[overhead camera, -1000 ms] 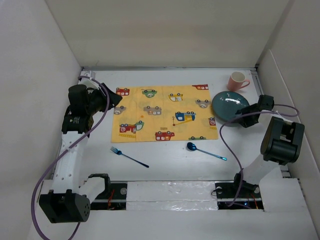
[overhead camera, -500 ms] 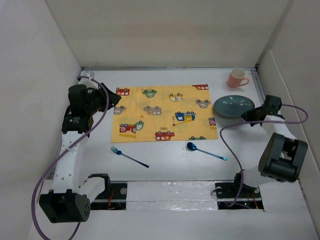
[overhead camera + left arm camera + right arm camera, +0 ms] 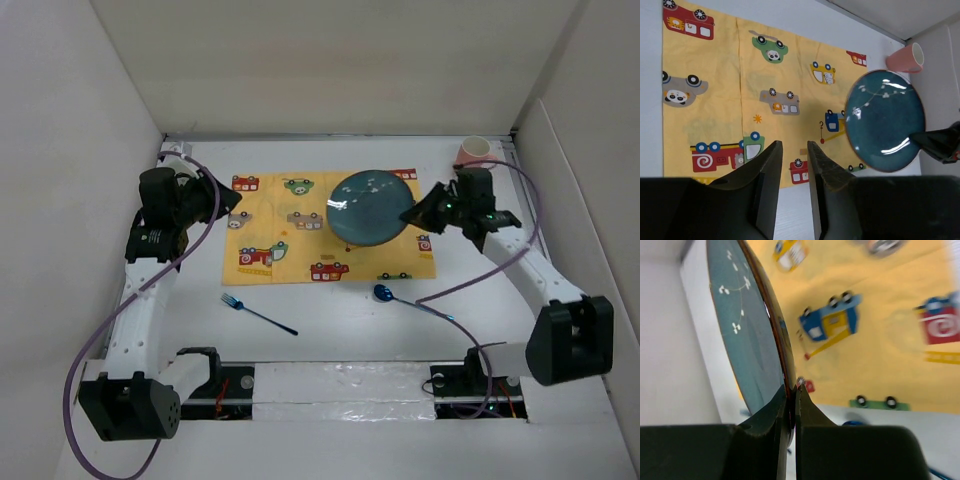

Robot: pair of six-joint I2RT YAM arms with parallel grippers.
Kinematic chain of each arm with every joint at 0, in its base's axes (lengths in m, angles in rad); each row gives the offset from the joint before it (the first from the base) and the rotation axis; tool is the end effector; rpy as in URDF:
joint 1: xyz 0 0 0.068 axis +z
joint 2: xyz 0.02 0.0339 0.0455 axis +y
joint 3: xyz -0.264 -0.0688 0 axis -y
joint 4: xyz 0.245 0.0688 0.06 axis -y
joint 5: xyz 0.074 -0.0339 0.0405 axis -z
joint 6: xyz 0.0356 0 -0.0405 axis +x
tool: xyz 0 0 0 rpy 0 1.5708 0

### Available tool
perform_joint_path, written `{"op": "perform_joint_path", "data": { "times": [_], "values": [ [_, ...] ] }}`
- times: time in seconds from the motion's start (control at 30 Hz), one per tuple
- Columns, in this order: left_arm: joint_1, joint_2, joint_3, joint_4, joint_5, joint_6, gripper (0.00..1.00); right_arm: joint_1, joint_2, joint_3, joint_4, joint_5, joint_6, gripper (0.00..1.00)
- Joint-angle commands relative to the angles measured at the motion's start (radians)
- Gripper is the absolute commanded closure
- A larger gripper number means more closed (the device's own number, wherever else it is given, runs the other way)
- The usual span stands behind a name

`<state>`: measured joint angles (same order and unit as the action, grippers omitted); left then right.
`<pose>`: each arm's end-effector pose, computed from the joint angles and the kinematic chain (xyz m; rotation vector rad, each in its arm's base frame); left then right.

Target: Set the dinner table for one person

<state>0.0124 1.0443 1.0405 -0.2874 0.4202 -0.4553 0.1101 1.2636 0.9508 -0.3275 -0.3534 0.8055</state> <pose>0.2347 -0.0116 0.3702 -0.1447 1.8885 -0.6950 0.2748 0.0428 0.2827 0.5911 2.2372 0.8805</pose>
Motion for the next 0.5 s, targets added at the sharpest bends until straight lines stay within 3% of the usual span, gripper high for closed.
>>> {"op": "perform_joint_path", "data": {
  "times": [0.0, 0.13, 0.27, 0.47],
  "values": [
    [-0.002, -0.020, 0.012, 0.039, 0.019, 0.013, 0.77, 0.117, 0.115, 0.124, 0.254, -0.191, -0.025, 1.00],
    [-0.002, -0.026, 0.012, 0.036, 0.002, 0.018, 1.00, 0.209, 0.288, 0.253, 0.297, -0.211, -0.028, 1.00],
    [-0.002, -0.041, 0.015, 0.028, -0.009, 0.024, 1.00, 0.241, 0.422, 0.350, 0.318, -0.222, -0.017, 1.00],
    [-0.002, -0.063, 0.003, 0.021, -0.017, 0.026, 0.99, 0.263, 0.537, 0.368, 0.369, -0.214, 0.015, 1.00]
  ]
}}
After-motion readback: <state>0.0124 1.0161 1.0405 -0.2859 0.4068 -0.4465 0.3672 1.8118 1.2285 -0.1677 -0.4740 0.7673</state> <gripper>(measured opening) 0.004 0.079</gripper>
